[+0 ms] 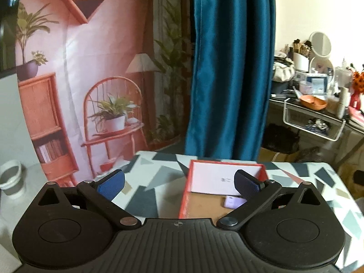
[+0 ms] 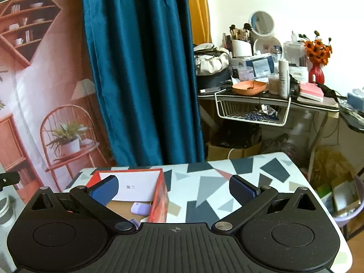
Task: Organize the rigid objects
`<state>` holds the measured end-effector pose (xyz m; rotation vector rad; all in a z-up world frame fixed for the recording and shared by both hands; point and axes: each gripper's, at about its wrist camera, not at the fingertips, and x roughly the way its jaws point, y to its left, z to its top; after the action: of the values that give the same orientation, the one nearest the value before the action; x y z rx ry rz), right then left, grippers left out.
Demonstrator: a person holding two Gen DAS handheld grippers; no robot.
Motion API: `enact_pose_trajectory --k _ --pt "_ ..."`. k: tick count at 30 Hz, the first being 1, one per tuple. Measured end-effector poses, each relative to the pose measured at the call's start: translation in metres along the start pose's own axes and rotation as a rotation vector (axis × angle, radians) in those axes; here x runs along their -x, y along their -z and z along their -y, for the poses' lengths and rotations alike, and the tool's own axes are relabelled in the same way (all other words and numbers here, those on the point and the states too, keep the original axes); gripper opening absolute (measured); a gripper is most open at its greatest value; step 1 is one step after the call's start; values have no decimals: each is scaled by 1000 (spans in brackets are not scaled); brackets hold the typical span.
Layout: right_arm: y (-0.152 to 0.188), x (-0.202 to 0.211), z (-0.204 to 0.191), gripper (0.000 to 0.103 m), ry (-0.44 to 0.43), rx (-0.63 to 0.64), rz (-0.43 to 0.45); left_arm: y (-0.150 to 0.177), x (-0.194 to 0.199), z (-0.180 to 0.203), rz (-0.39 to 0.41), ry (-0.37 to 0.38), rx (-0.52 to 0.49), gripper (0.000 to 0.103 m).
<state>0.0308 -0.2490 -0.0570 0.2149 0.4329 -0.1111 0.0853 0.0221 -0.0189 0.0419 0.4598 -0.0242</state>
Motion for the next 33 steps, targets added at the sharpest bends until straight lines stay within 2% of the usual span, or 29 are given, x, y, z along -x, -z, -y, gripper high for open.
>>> enact_pose_trajectory --k 3,6,14,16,19,33 --pt "4 19 -8 103 10 27 6 4 16 1 -21 48 -19 103" --pt "6 37 -17 103 10 47 17 9 29 5 -15 64 -49 103" --pt "11 63 -30 103 36 89 29 16 48 3 -2 49 -39 103" --pt "12 67 -33 103 34 97 36 17 55 0 18 54 -27 103" --pt "12 74 -36 103 36 110 54 17 62 0 49 24 -27 103" --pt "12 77 -38 103 53 126 69 15 66 2 67 -1 -28 103"
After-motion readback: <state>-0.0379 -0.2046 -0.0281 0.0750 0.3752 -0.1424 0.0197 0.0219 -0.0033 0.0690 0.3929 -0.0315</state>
